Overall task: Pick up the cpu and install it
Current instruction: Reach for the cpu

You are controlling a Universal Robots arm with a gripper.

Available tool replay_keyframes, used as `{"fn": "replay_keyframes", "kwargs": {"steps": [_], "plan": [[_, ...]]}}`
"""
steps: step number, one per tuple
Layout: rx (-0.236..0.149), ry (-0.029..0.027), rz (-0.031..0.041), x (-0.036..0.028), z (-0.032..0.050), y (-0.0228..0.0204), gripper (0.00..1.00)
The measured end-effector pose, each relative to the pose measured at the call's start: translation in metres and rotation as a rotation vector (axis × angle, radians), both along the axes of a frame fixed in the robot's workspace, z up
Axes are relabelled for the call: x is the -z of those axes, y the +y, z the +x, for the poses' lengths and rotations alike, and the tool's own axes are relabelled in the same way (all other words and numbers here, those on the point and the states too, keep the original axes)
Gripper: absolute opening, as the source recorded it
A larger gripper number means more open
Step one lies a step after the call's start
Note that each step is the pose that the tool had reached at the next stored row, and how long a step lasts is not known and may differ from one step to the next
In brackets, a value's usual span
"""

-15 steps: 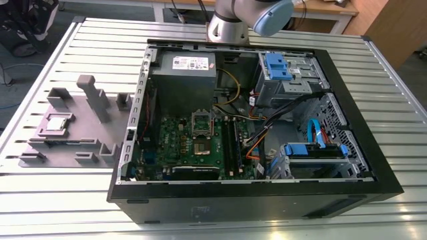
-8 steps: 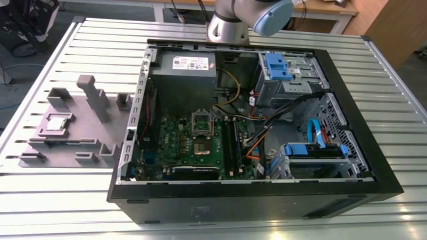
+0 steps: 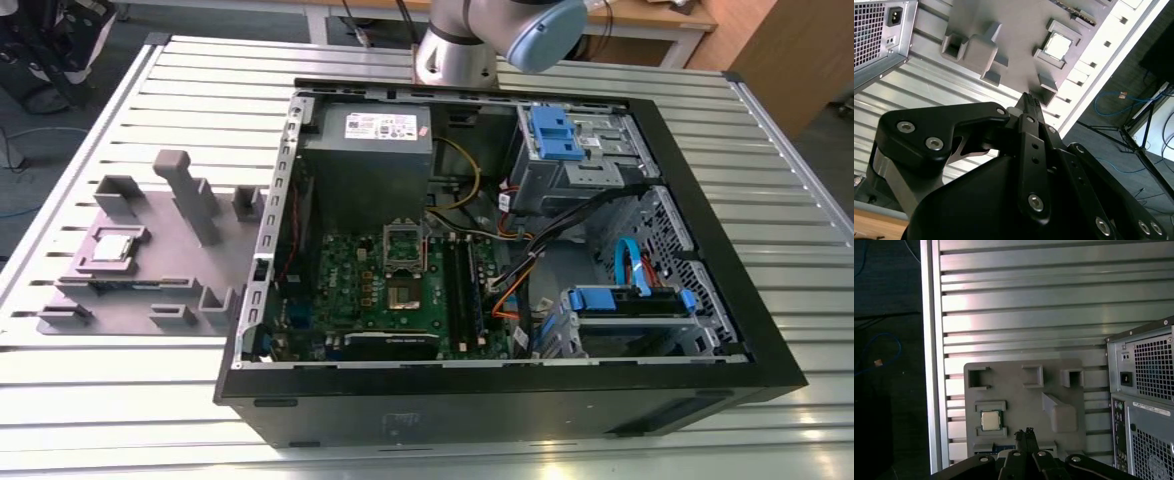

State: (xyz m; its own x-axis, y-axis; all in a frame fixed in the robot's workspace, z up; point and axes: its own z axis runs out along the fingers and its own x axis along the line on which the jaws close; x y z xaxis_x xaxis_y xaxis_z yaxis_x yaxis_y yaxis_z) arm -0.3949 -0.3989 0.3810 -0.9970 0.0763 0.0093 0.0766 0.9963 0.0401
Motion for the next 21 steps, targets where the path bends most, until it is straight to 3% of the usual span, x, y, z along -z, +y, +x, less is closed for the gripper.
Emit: {"fn": "replay_keyframes", "kwargs": {"steps": [21], "plan": [[0.000,0.0003,0.0000,0.0081,-0.0021,0.0000,0.11]]}}
